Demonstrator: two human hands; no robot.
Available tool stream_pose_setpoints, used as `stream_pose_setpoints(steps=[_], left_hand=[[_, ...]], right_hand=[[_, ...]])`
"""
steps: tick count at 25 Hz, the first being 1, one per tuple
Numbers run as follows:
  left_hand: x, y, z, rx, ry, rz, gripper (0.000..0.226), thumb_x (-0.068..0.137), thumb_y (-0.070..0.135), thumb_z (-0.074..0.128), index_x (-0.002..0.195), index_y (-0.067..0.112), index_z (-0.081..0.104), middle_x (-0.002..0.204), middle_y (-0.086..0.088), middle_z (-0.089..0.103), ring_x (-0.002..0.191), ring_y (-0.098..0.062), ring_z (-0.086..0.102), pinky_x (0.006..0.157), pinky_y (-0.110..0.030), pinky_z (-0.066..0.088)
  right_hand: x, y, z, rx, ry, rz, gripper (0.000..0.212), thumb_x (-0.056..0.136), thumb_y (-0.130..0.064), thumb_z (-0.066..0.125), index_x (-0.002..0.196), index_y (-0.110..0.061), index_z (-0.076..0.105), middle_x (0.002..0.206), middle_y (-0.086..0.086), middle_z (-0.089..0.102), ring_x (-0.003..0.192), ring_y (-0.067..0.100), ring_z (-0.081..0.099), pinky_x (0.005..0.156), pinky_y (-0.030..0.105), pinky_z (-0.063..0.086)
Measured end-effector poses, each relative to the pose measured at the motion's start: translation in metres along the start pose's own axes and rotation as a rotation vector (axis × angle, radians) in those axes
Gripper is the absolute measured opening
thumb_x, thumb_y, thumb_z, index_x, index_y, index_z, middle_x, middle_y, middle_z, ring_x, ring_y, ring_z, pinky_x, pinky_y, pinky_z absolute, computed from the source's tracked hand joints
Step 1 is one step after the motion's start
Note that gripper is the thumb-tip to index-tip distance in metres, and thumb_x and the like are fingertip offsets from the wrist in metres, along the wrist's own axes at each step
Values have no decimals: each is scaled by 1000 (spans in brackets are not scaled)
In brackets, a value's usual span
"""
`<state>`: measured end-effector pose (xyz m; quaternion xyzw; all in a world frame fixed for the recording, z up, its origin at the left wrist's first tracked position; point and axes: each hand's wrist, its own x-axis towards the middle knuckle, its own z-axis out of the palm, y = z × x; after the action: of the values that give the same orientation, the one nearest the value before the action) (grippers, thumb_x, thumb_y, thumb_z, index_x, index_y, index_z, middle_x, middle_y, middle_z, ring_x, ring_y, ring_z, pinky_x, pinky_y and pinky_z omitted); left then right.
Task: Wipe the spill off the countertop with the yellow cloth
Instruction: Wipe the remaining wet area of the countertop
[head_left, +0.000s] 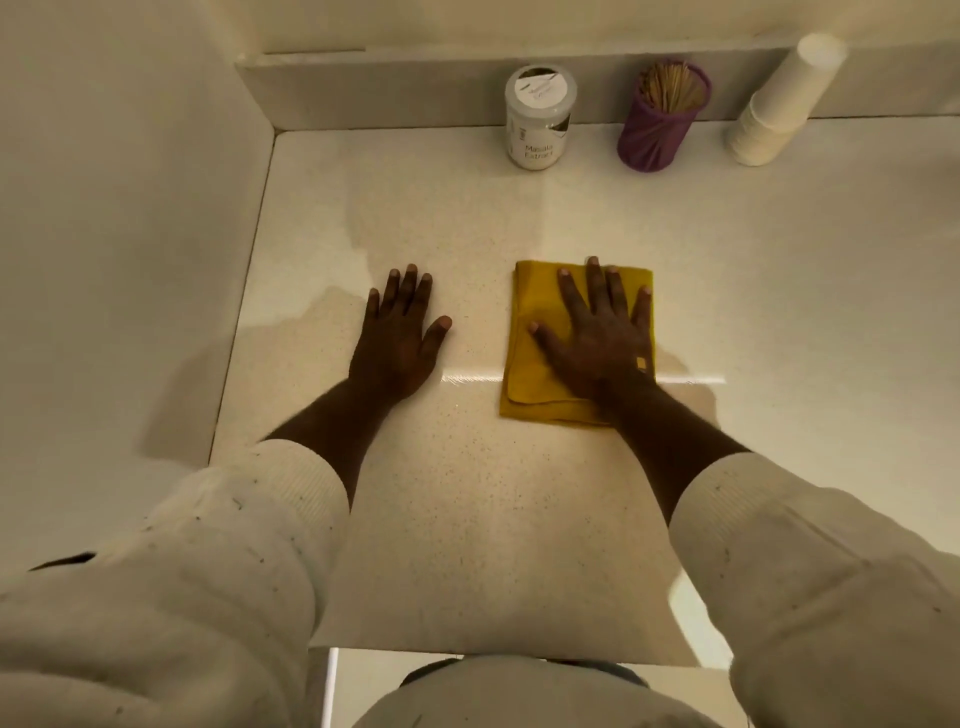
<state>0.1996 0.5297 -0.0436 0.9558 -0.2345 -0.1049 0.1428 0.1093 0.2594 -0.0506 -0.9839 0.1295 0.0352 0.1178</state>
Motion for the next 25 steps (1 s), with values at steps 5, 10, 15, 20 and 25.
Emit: stream_pose_setpoints(steps=[5,10,15,20,25], left_hand=[[0,-6,3,-89,83,2,67,104,47,26,160,15,7,170,-6,5,157,-20,-1,128,-42,1],[-1,-2,-3,-244,150,-3,68,104,40,32,159,8,8,169,-11,8,157,-24,4,128,-45,8],[-7,-2,-8,-470,189,-80,69,103,38,33,160,9,7,169,-11,7,157,-25,6,128,-39,11],[-2,2,-12,-459,157,-92,66,107,32,35,159,6,5,169,-13,2,157,-28,0,128,-44,5],[-32,25,2,-214,85,40,71,103,44,28,160,9,3,170,-10,1,157,-24,-3,126,-38,-5]], right_hand=[[49,-29,2,0,-32,-53,92,87,-89,12,161,-36,2,171,5,-2,156,30,-3,121,63,-4],[56,-73,10,-4,-84,-144,92,86,-88,12,161,-35,-1,171,5,-6,156,29,-8,120,63,-8],[3,-112,30,32,-35,-277,87,90,-83,18,162,-34,7,171,6,2,156,28,-3,121,62,-8],[-63,-122,42,14,-34,-339,87,90,-84,22,161,-35,9,171,5,5,156,27,-2,120,60,-10],[-118,-79,39,-4,33,-283,85,91,-83,26,161,-36,13,171,2,9,156,25,4,122,61,-2]])
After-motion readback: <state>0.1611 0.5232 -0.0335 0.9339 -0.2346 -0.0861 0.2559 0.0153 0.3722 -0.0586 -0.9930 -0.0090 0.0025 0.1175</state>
